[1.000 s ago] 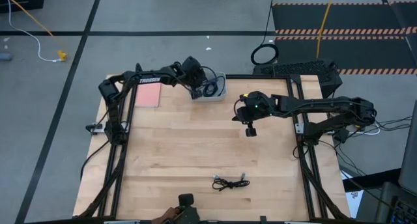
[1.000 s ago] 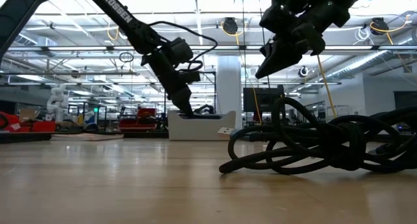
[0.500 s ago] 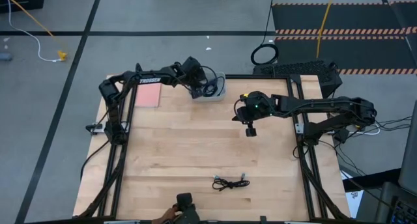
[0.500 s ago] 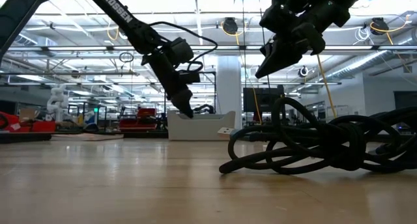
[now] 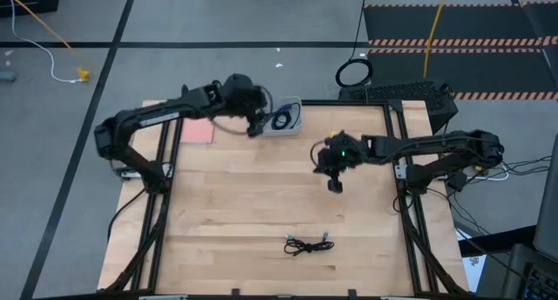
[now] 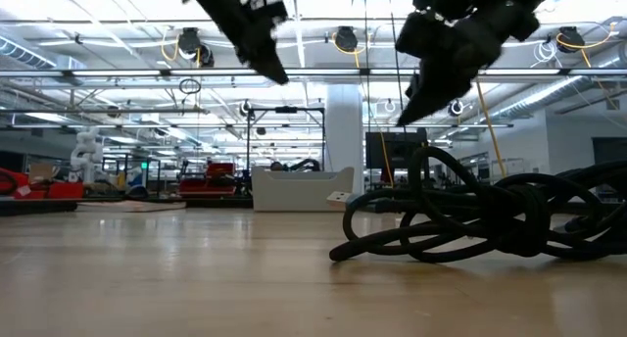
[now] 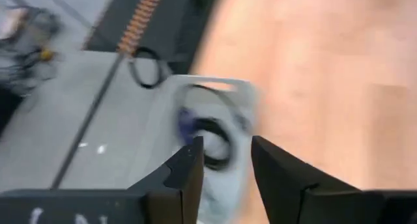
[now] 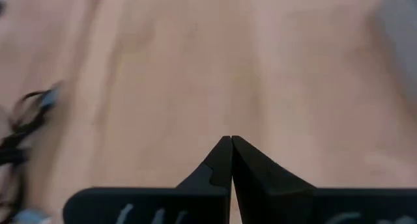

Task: Pick and place USB-C Cables
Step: Put the black charger cable into the gray bin

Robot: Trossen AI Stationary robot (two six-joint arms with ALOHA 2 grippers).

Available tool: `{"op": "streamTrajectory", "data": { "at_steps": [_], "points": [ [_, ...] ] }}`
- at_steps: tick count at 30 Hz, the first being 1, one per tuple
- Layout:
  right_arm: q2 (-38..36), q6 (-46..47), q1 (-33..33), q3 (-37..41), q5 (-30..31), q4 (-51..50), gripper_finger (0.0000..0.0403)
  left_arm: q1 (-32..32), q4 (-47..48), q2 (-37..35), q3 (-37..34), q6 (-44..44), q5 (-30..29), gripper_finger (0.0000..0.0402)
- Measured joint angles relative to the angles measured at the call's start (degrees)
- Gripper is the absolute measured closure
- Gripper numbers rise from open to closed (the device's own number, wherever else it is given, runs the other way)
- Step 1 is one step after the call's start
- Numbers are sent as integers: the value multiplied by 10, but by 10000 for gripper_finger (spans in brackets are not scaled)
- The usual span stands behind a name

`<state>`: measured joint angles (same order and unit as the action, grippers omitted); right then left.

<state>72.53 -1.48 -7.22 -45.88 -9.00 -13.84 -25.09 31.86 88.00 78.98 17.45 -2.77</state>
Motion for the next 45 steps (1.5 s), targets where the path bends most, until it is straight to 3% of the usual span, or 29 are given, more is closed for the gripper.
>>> {"op": "streamTrajectory", "data": {
  "at_steps": [4,7,12,19,27,33,38,45],
  "points": [
    [0,61,75,34,12,35,403,79,31,-39,-30,-30,-1,270],
    [0,101,139,46,34,52,403,144,1,-64,-70,-53,-5,270],
    [3,165,231,46,73,99,401,247,-39,-64,-138,-107,-62,270],
    [49,224,306,46,74,181,342,343,-185,-53,-224,-179,-81,270],
    [126,279,354,46,73,224,229,418,-347,-39,-285,-239,-84,270],
    [155,307,375,46,74,244,164,458,-369,-13,-289,-255,-119,270],
    [163,306,385,46,101,241,137,466,-400,18,-291,-264,-128,270],
    [176,299,398,47,105,247,137,465,-439,56,-289,-273,-129,270]
  ]
}}
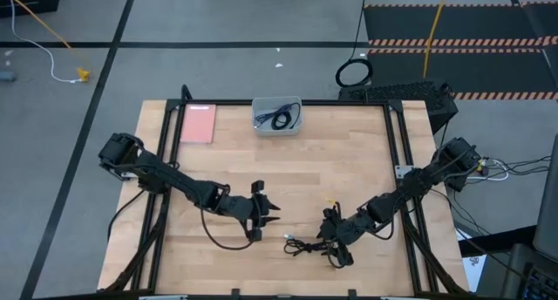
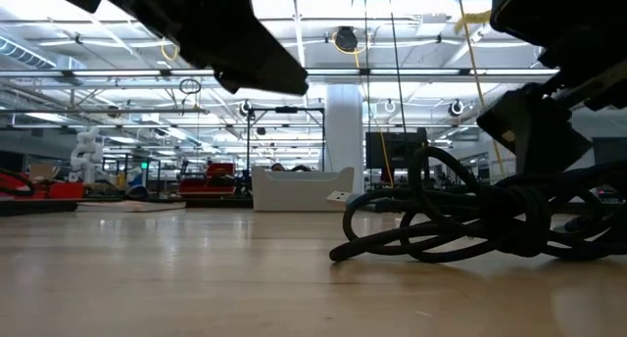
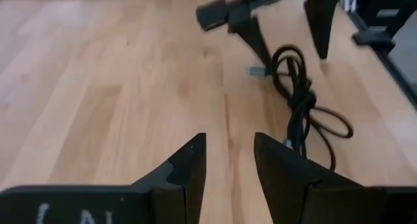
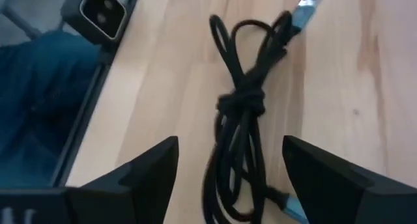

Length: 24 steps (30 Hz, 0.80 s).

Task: Pick and place USB-C Cables
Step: Put the black charger cable into the gray bin

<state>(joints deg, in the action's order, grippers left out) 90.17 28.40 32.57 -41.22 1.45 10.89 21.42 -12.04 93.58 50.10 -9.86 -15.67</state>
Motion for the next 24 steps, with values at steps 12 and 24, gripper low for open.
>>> {"op": "streamTrajectory", "data": {
  "at_steps": [12,24],
  "points": [
    [63,-3,2,-1,2,52,152,-2,-20,6,0,11,-4,270],
    [62,-13,1,-1,3,47,276,-21,-20,6,0,21,-4,270]
  ]
}}
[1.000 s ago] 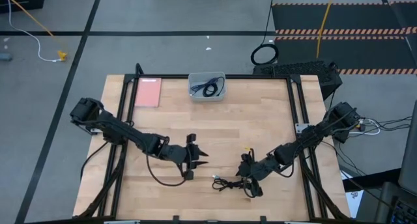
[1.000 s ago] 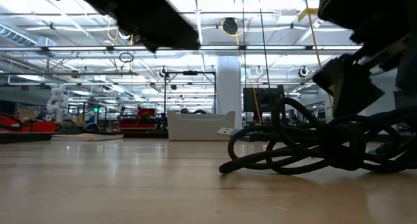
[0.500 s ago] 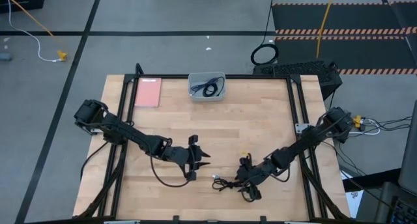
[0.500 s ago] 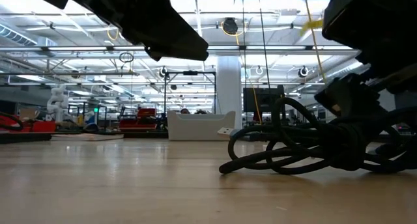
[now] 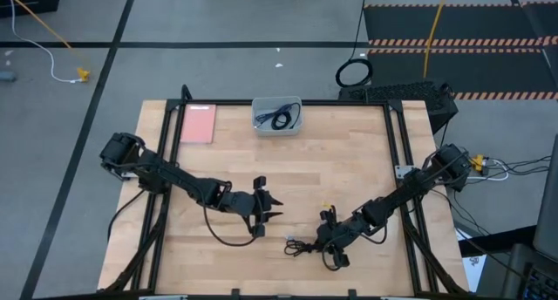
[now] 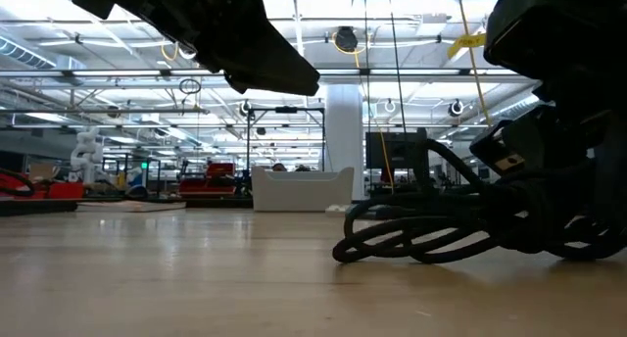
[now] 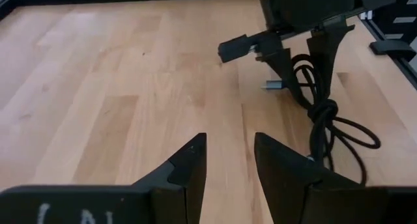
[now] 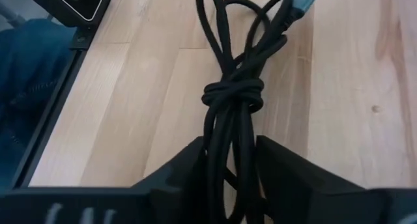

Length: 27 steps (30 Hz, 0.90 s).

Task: Pick and place USB-C Cables
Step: Put the black charger cable into the gray bin

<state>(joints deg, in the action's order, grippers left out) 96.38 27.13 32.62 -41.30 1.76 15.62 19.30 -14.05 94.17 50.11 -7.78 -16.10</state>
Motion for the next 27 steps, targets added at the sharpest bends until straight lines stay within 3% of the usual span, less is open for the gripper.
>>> {"op": "streamTrajectory", "data": {
  "at_steps": [14,27],
  "points": [
    [-28,-57,-29,0,0,-2,348,-1,62,-1,0,6,1,270],
    [-137,-153,-99,0,0,-68,362,-2,179,-3,0,-17,1,270]
  ]
}}
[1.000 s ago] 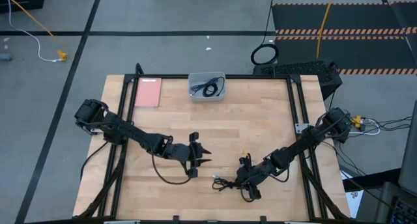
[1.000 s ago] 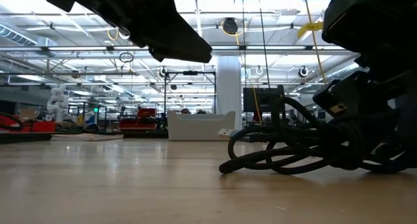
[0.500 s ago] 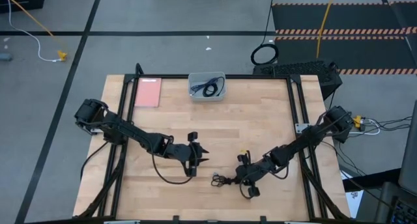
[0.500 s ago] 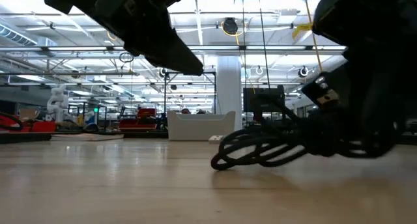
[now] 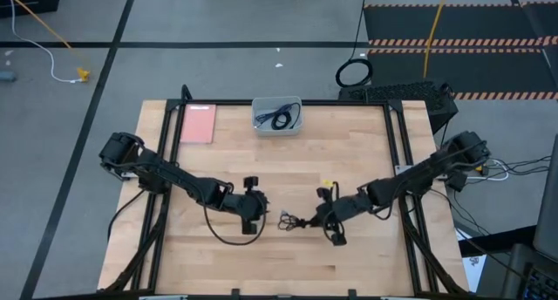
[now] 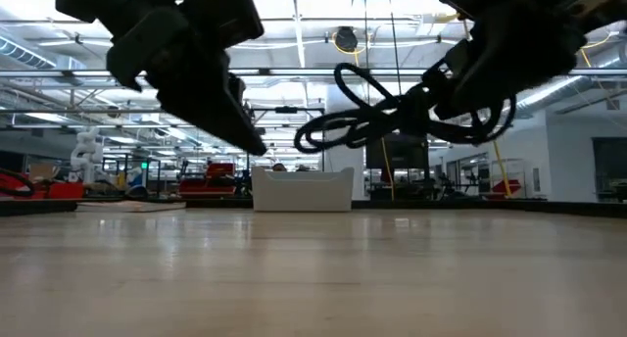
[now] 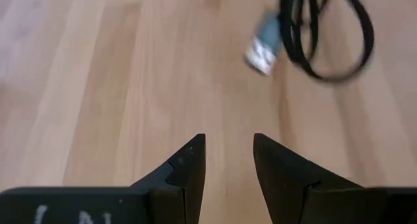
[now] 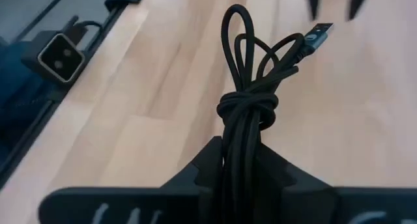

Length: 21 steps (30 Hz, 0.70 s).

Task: Pick and place USB-C Cables
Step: Put the black charger cable into the gray bin

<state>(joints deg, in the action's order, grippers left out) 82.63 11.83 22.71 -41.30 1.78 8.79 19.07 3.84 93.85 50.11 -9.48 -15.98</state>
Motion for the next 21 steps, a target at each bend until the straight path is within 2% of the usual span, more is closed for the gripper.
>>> {"op": "streamTrajectory", "data": {
  "at_steps": [12,17,21],
  "points": [
    [-104,-136,-121,0,2,-57,362,-9,137,-53,0,-39,-7,270],
    [-145,-186,-185,0,2,-76,362,-9,163,-55,0,-49,-38,270],
    [-164,-220,-239,0,1,-98,362,-11,155,-55,-5,-67,-42,270]
  ]
}}
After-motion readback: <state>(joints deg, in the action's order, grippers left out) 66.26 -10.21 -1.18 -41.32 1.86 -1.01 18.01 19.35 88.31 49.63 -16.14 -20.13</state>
